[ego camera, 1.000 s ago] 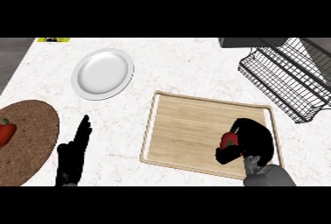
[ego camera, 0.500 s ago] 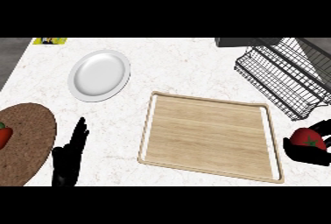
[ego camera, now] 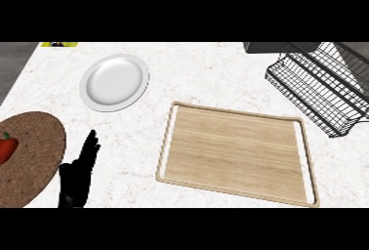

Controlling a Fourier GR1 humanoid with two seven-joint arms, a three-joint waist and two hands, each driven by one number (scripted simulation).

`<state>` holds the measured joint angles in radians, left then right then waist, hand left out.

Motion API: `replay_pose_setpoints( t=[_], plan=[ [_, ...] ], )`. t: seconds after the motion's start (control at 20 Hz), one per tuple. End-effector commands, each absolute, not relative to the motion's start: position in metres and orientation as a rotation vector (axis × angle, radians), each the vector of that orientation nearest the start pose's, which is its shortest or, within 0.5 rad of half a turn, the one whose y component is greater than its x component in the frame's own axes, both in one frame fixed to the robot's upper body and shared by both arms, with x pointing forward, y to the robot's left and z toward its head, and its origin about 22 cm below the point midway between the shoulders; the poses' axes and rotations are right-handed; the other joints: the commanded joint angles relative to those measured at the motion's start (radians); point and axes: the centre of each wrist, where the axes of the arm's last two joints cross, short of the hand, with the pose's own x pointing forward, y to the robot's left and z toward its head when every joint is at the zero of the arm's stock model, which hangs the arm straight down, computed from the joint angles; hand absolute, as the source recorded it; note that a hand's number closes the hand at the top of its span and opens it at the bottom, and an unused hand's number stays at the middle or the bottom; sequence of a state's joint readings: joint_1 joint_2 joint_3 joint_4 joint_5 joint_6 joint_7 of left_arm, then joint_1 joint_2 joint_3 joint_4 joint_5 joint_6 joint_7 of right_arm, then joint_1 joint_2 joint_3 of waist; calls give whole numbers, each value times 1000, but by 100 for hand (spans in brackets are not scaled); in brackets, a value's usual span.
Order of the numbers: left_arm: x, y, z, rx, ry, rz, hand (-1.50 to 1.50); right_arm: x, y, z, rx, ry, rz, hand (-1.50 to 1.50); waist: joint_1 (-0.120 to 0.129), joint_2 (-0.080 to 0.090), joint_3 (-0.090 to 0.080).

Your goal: Pick the tomato from the tray and place it in the tiered basket

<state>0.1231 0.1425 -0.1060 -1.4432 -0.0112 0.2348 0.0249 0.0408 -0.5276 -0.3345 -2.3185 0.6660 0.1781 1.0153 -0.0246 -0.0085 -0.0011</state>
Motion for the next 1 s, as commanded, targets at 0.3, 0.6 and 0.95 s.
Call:
replay_pose_setpoints(
  t=[0.3, 0.6, 0.95],
  plan=[
    [232, 253, -40, 237, -1293, -28, 0, 188, -323, 296, -1457, -1082, 54, 150, 33, 10, 0],
    [226, 230, -55, 226, -1312, -38, 0, 219, -344, 314, -1449, -1052, 43, 150, 37, 12, 0],
    [209, 230, -45, 253, -1312, -44, 0, 268, -371, 320, -1411, -1041, 38, 150, 44, 11, 1]
  ],
)
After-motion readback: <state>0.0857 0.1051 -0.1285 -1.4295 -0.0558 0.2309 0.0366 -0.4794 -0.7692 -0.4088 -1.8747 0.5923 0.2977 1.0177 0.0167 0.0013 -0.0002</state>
